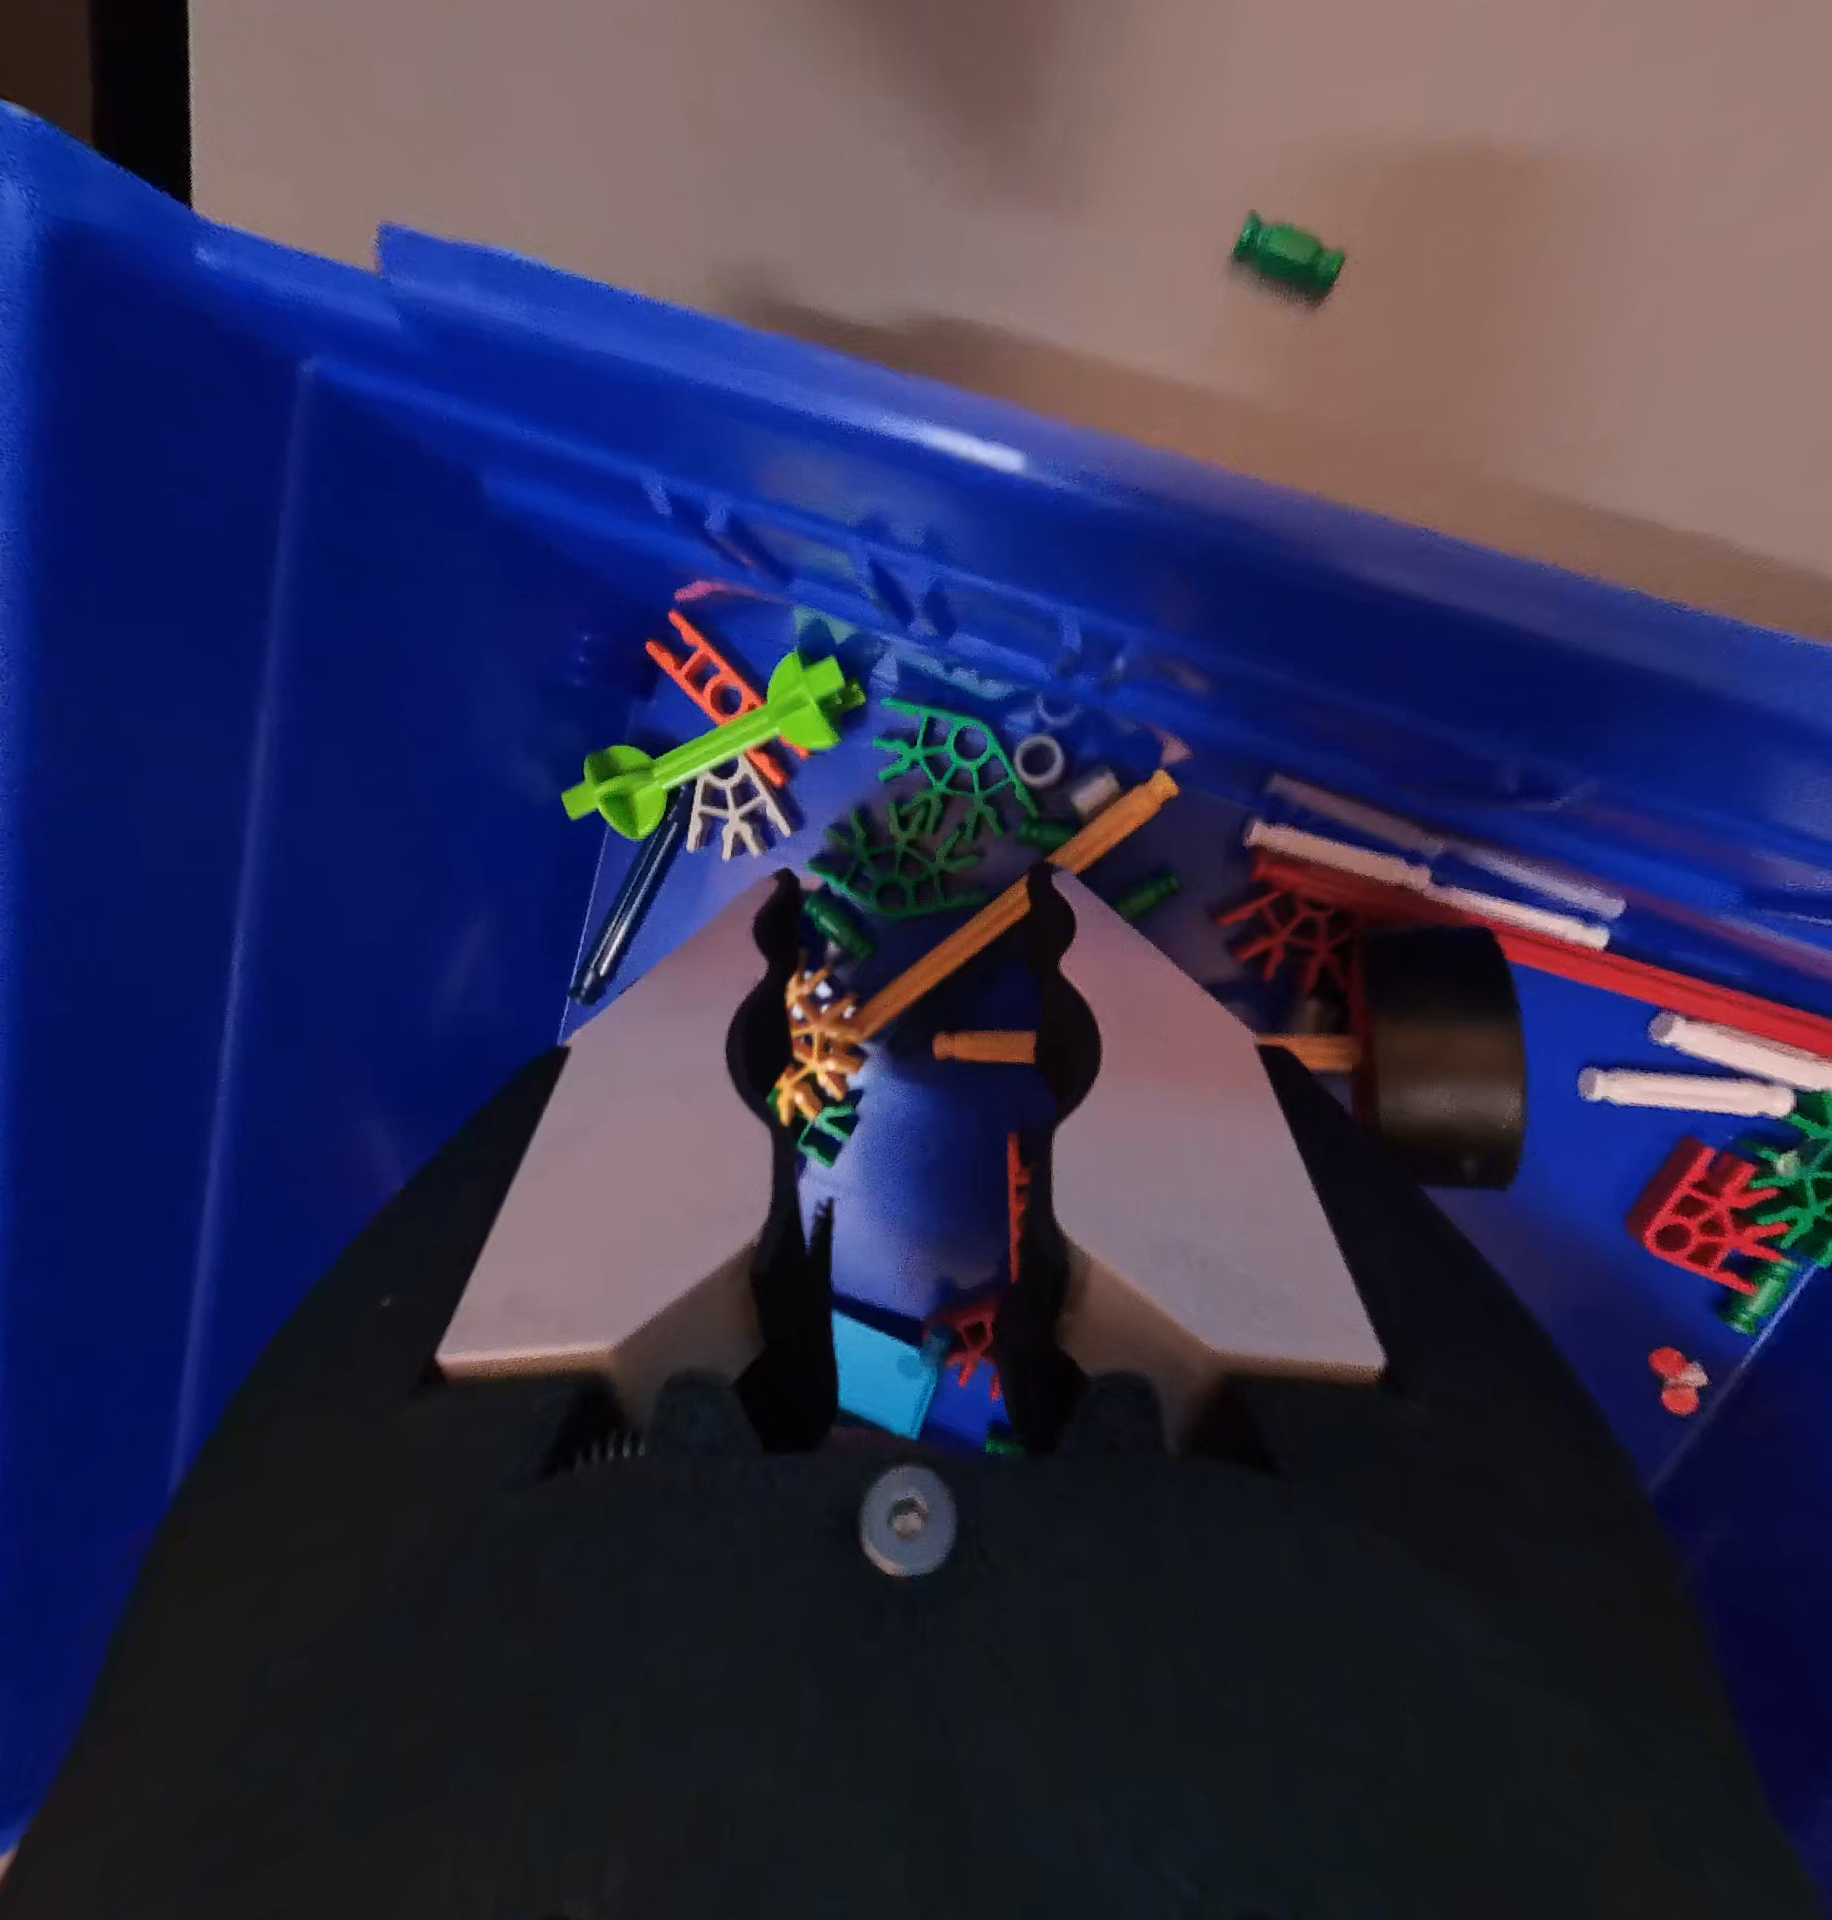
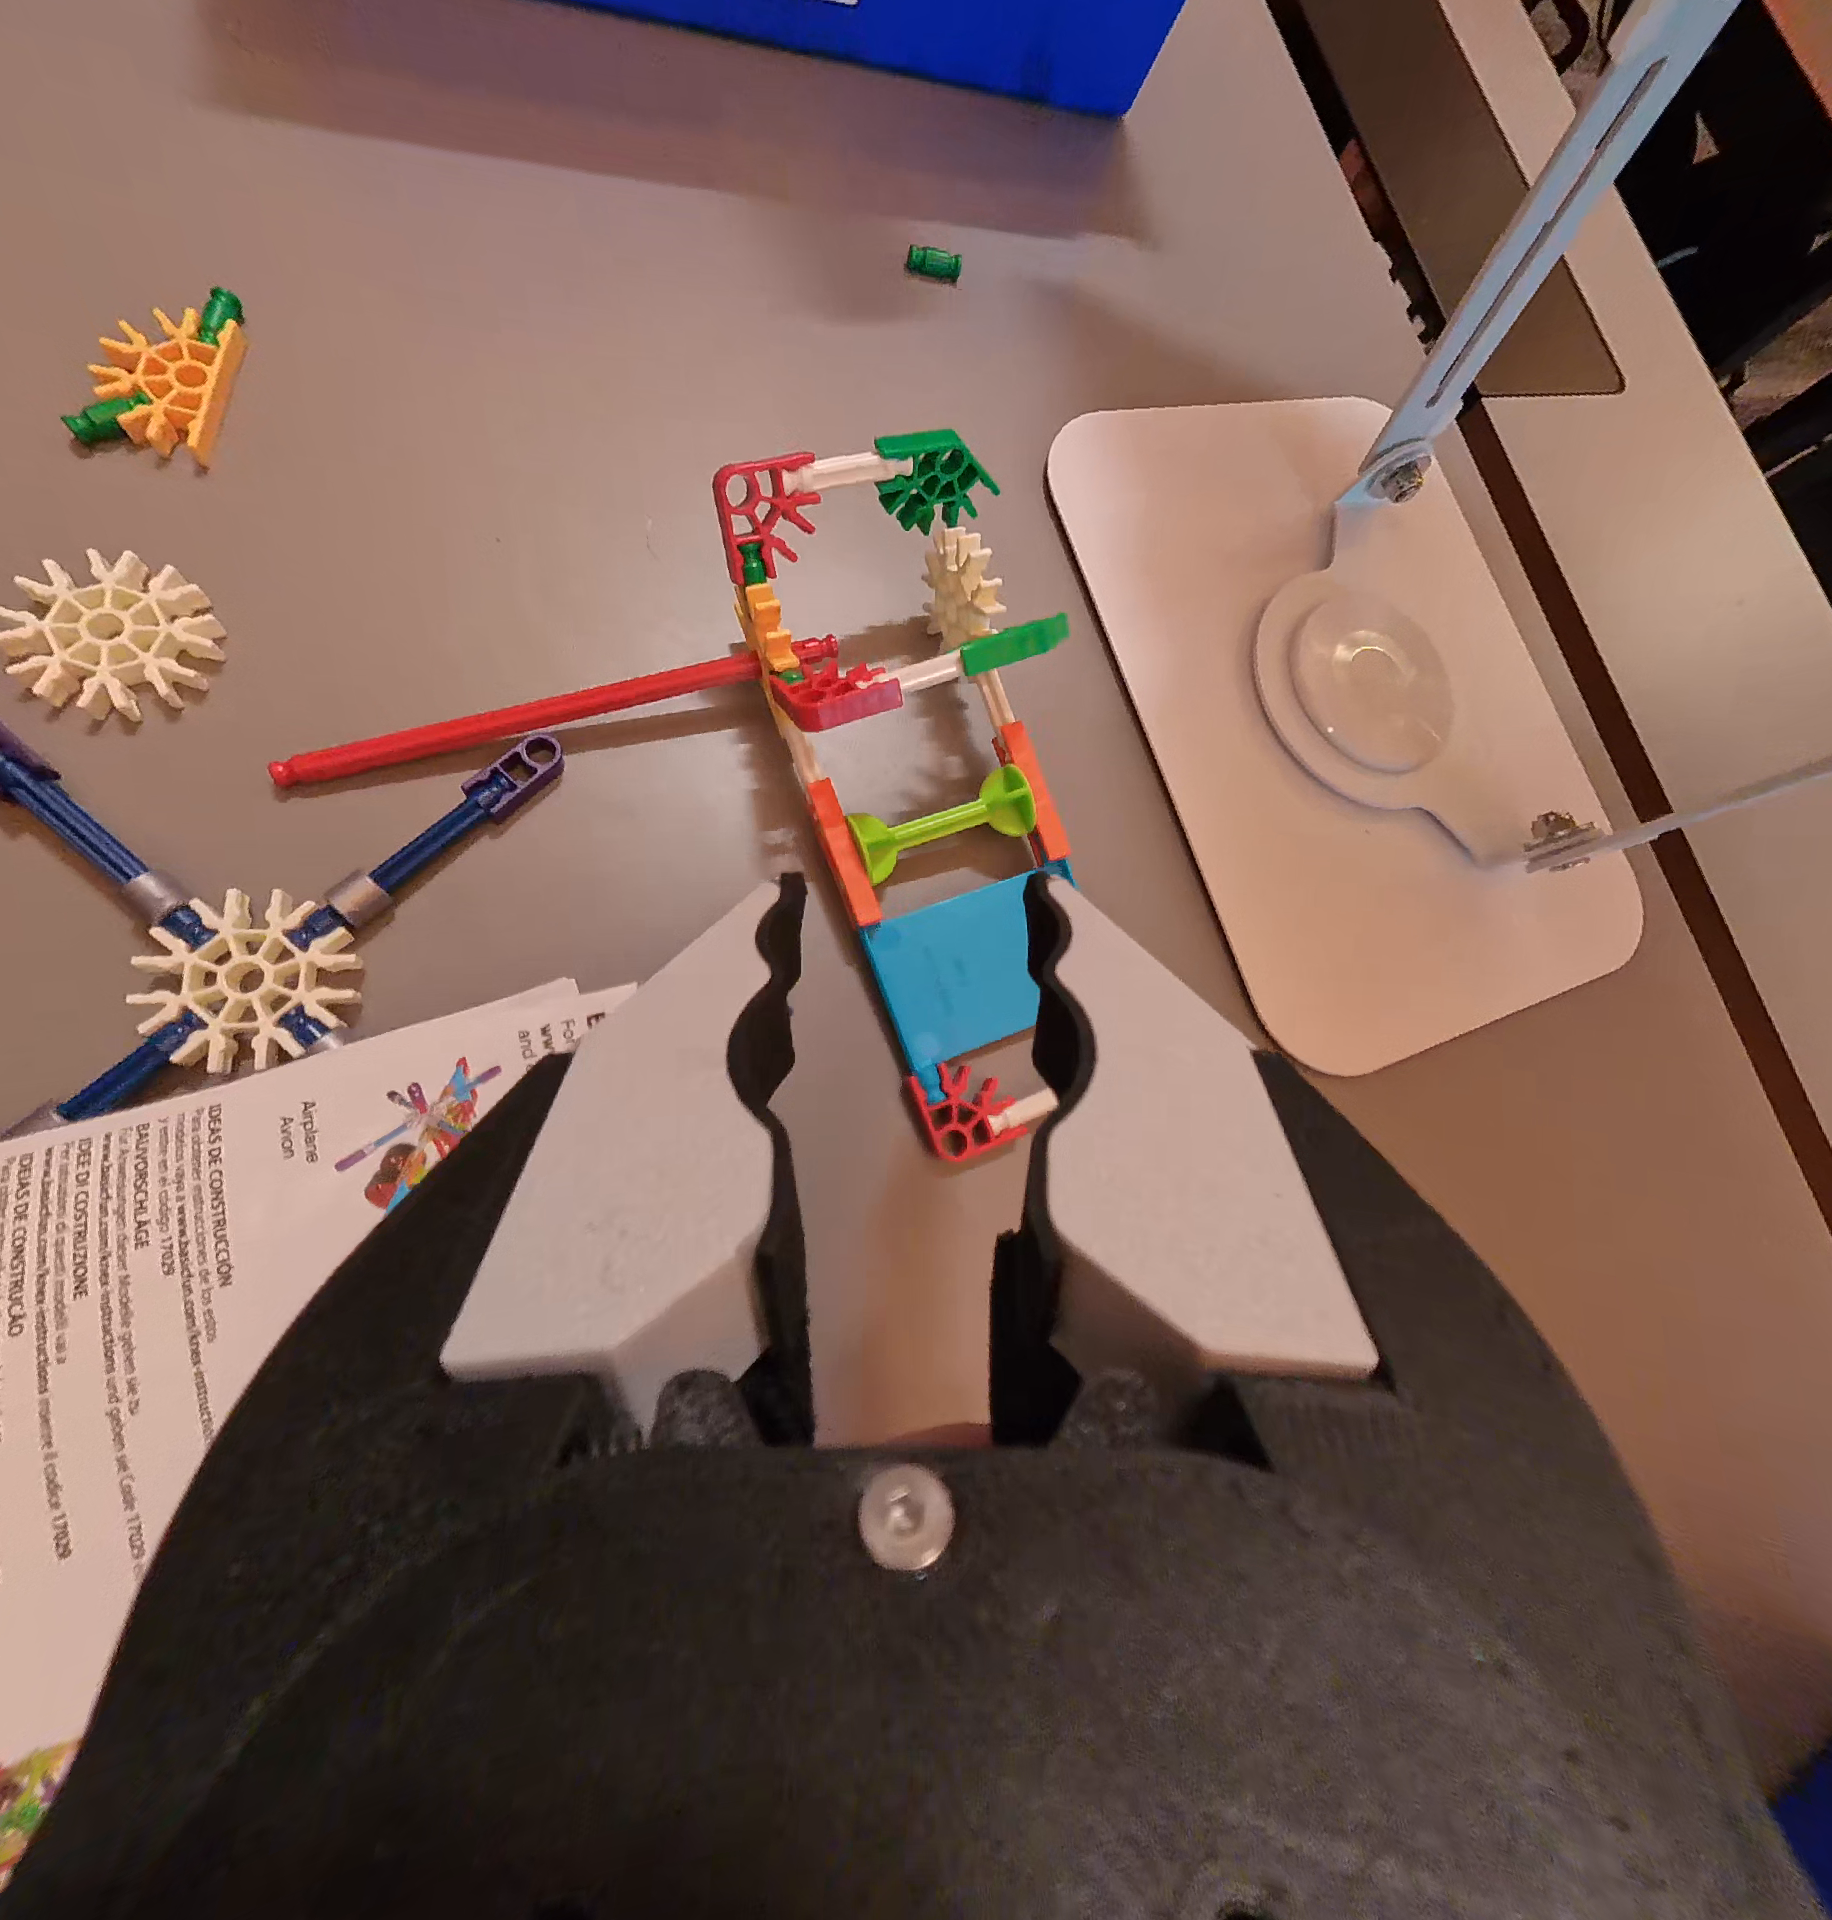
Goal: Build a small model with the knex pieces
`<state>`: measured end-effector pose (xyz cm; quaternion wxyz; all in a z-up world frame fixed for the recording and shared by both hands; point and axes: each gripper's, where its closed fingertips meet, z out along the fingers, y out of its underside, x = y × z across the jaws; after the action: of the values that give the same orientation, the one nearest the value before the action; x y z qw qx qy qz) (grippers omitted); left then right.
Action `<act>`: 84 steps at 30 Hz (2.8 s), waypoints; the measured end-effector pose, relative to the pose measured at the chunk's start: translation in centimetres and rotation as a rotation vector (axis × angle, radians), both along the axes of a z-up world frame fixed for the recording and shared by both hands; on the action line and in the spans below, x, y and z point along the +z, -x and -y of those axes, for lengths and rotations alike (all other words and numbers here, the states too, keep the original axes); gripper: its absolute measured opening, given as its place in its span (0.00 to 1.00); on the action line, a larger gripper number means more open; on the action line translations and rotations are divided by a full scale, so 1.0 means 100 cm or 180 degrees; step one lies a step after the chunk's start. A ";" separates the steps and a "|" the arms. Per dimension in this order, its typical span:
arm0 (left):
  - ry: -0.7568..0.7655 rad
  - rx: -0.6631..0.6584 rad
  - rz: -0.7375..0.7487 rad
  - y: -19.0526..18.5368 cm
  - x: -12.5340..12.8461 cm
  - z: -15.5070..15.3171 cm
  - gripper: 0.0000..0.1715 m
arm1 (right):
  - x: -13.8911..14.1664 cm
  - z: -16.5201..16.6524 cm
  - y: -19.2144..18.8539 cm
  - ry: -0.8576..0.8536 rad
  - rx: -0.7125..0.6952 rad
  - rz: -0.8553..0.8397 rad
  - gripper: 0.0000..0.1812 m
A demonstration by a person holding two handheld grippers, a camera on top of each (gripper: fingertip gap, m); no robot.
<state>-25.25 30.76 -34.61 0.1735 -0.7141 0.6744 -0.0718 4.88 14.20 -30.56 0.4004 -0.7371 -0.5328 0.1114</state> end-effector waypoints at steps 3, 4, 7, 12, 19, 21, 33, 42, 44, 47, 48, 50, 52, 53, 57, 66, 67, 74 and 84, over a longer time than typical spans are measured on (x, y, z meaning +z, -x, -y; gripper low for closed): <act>0.0109 0.0063 0.0062 -0.001 0.000 -0.004 0.24 | -0.001 0.000 0.003 0.0005 -0.0003 -0.0005 0.23; 0.0180 0.0100 0.0062 -0.001 -0.001 -0.005 0.24 | -0.001 0.000 0.004 0.0007 -0.0005 -0.0003 0.23; 0.0328 0.0233 0.0049 0.000 -0.003 -0.007 0.23 | -0.002 -0.001 0.006 0.0014 -0.0004 -0.0008 0.23; 0.0684 0.0421 0.0110 -0.005 -0.011 -0.003 0.22 | -0.006 0.000 0.008 0.0034 0.0016 0.0017 0.23; 0.0597 0.0503 0.0064 -0.002 -0.011 -0.007 0.16 | -0.010 0.001 0.007 0.0046 0.0038 0.0050 0.23; 0.0444 0.0467 0.0010 0.001 -0.010 -0.010 0.16 | -0.009 0.001 0.006 0.0043 0.0040 0.0047 0.23; -0.0704 0.0027 0.0172 0.003 0.074 0.009 0.15 | -0.005 0.003 0.005 -0.0023 0.0046 0.0061 0.23; -0.0807 -0.0756 0.0502 -0.057 0.136 0.108 0.14 | 0.001 0.006 0.006 -0.0092 0.0071 0.0055 0.23; -0.0675 -0.1014 0.0468 -0.079 0.124 0.142 0.14 | 0.002 0.007 0.006 -0.0091 0.0076 0.0043 0.23; -0.0495 -0.1349 0.0323 -0.106 0.095 0.181 0.14 | 0.000 0.008 0.006 -0.0084 0.0094 0.0045 0.23; -0.0391 -0.1413 0.0275 -0.113 0.085 0.191 0.14 | 0.000 0.009 0.007 -0.0079 0.0106 0.0046 0.23; -0.0232 -0.1471 0.0139 -0.123 0.064 0.207 0.14 | -0.001 0.011 0.009 -0.0070 0.0137 0.0046 0.23; -0.0087 -0.1459 0.0017 -0.130 0.042 0.218 0.14 | -0.003 0.013 0.010 -0.0064 0.0164 0.0061 0.23; -0.0032 -0.1480 -0.0068 -0.130 0.032 0.224 0.14 | -0.004 0.014 0.010 -0.0062 0.0176 0.0069 0.23; 0.0105 -0.1478 -0.0272 -0.125 0.011 0.233 0.33 | -0.006 0.015 0.010 -0.0050 0.0208 0.0071 0.23; -0.0045 -0.1135 0.0421 -0.054 0.133 0.201 0.17 | -0.004 0.016 0.005 -0.0065 0.0208 0.0044 0.23; -0.0015 -0.0987 0.0422 -0.039 0.136 0.191 0.15 | -0.005 0.016 0.005 -0.0062 0.0209 0.0050 0.23; 0.0614 -0.0297 -0.0179 0.049 0.060 0.153 0.13 | -0.011 0.016 0.005 -0.0022 0.0216 0.0091 0.23; 0.1338 -0.0397 -0.0758 0.077 -0.003 0.161 0.14 | -0.024 0.014 0.003 0.0074 0.0209 0.0140 0.23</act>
<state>-32.99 14.66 -34.93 -0.0643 -0.6948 0.7032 -0.1364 4.55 12.84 -32.93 0.3761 -0.7261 -0.5641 0.1144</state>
